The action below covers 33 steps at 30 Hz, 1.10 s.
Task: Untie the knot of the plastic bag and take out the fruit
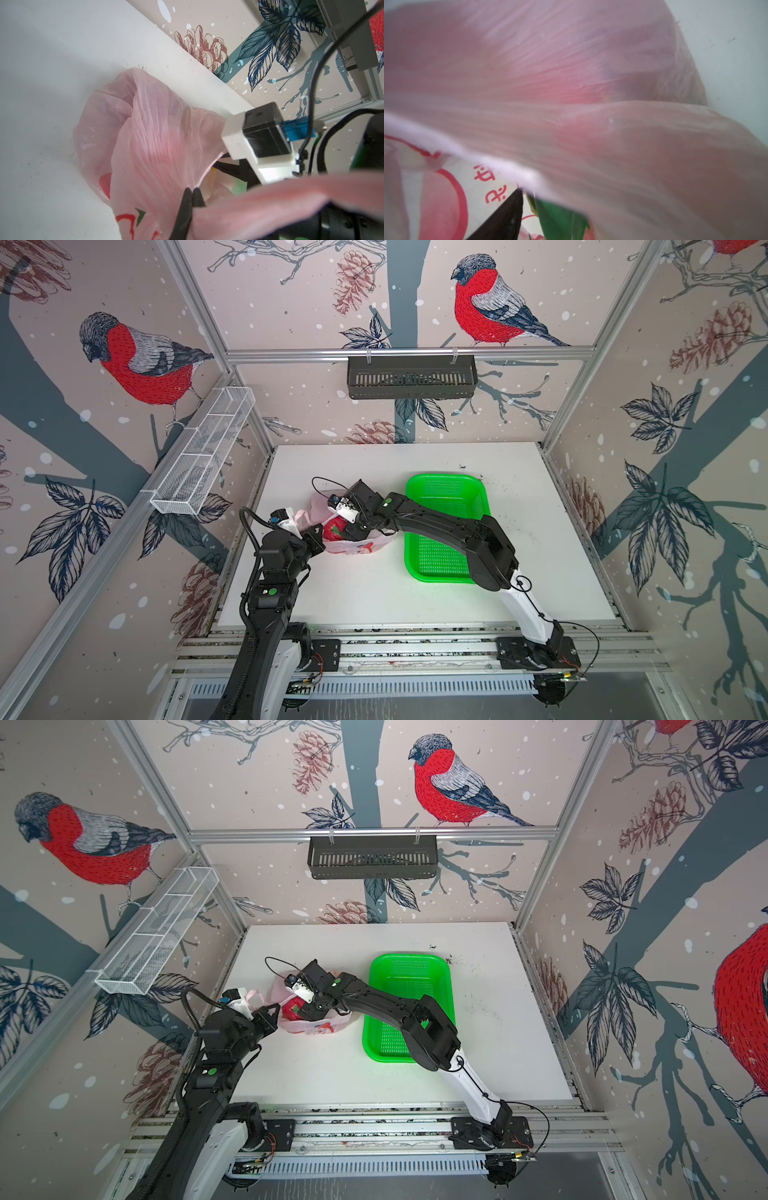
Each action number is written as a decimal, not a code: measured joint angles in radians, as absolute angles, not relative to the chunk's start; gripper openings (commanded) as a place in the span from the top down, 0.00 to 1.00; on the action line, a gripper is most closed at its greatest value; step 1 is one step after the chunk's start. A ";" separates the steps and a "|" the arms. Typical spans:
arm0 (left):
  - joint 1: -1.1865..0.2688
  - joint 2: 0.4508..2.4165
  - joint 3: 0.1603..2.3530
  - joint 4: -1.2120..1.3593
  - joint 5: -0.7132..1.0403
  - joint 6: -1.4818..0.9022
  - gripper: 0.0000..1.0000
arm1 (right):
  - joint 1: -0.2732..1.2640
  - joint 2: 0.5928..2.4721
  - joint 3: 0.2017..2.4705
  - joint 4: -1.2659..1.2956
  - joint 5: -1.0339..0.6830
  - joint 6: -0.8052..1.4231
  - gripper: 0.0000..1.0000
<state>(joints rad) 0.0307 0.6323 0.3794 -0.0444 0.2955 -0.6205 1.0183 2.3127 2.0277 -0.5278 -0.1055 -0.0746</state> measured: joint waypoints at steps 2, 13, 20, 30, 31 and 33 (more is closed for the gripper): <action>0.031 0.626 0.378 -0.048 0.295 -0.620 1.00 | 1.018 2.311 2.028 -0.508 -0.105 -0.051 0.18; 0.031 0.586 0.349 -0.056 0.313 -0.622 1.00 | 1.006 2.336 2.074 -0.457 -0.117 0.056 0.09; 0.031 0.569 0.334 -0.041 0.324 -0.631 1.00 | 1.005 2.347 2.078 -0.430 -0.127 0.131 0.08; 0.031 0.590 0.317 -0.004 0.340 -0.655 1.00 | 1.009 2.416 2.110 -0.354 -0.150 0.211 0.07; 0.031 0.592 0.316 0.005 0.340 -0.655 1.00 | 1.009 2.423 2.118 -0.352 -0.154 0.212 0.06; 0.031 0.601 0.315 0.020 0.341 -0.656 1.00 | 1.008 2.434 2.131 -0.348 -0.157 0.229 0.05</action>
<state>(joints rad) 0.0307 0.6006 0.3149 0.0200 0.3412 -0.6556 1.0080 2.4340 2.1315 -0.3477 -0.1566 0.2287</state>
